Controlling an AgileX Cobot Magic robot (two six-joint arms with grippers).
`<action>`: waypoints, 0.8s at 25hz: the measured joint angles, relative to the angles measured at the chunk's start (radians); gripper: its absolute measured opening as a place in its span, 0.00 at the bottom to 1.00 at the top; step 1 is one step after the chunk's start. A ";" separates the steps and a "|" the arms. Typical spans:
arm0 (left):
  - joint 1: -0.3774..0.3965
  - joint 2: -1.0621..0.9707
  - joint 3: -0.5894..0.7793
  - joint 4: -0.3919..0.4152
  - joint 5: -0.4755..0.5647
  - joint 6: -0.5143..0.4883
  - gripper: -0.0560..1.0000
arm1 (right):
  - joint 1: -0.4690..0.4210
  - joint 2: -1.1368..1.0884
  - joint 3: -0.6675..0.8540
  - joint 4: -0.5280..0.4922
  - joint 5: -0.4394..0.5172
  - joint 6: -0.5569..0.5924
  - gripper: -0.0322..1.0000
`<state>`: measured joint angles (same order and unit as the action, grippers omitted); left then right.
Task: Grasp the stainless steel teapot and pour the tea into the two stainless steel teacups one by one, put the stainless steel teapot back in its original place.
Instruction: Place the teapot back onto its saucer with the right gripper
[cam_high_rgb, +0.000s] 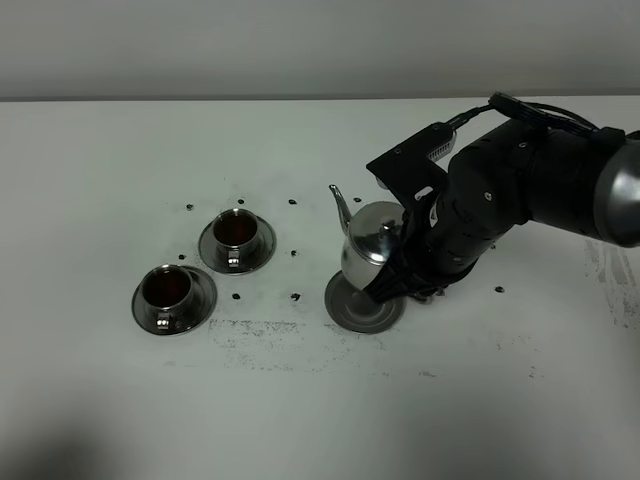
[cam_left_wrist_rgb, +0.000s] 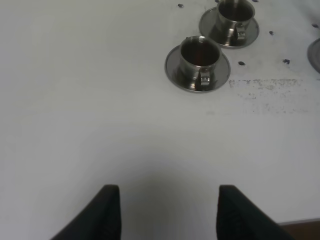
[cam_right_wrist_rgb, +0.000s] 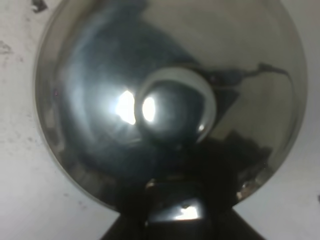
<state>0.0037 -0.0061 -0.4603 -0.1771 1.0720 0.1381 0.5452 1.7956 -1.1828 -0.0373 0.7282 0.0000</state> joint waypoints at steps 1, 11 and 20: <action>0.000 0.000 0.000 0.000 0.000 0.000 0.46 | 0.000 0.002 0.001 0.007 -0.007 0.000 0.21; 0.000 0.000 0.000 0.000 0.000 0.000 0.46 | -0.008 0.062 0.001 0.032 -0.041 0.000 0.21; 0.000 0.000 0.000 0.000 0.000 0.000 0.46 | 0.004 0.072 0.002 0.060 -0.041 -0.017 0.21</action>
<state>0.0037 -0.0061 -0.4603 -0.1771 1.0720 0.1381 0.5490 1.8675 -1.1810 0.0227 0.6869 -0.0175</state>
